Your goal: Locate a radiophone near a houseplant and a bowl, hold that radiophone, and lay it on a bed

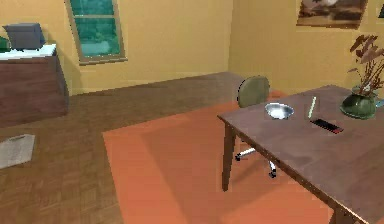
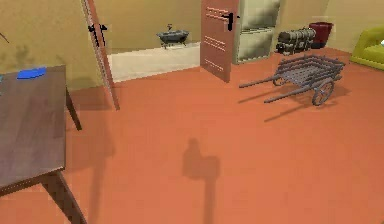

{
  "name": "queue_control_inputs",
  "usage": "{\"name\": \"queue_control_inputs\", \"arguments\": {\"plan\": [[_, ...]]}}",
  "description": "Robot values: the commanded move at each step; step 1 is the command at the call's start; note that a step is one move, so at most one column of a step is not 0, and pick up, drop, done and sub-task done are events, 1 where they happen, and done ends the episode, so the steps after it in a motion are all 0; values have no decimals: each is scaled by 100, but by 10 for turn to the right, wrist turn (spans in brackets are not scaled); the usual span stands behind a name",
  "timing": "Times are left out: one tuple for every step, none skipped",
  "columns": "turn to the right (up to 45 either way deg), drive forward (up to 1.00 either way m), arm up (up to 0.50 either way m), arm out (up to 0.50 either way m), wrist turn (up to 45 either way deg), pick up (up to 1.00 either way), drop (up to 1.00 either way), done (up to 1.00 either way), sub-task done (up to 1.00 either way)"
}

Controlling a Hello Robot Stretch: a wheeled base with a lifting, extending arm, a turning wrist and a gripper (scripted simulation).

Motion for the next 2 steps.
{"name": "queue_control_inputs", "arguments": {"plan": [[0, 30, 0, 0, 0, 0, 0, 0, 0], [450, 0, 0, 0, 0, 0, 0, 0, 0]]}}
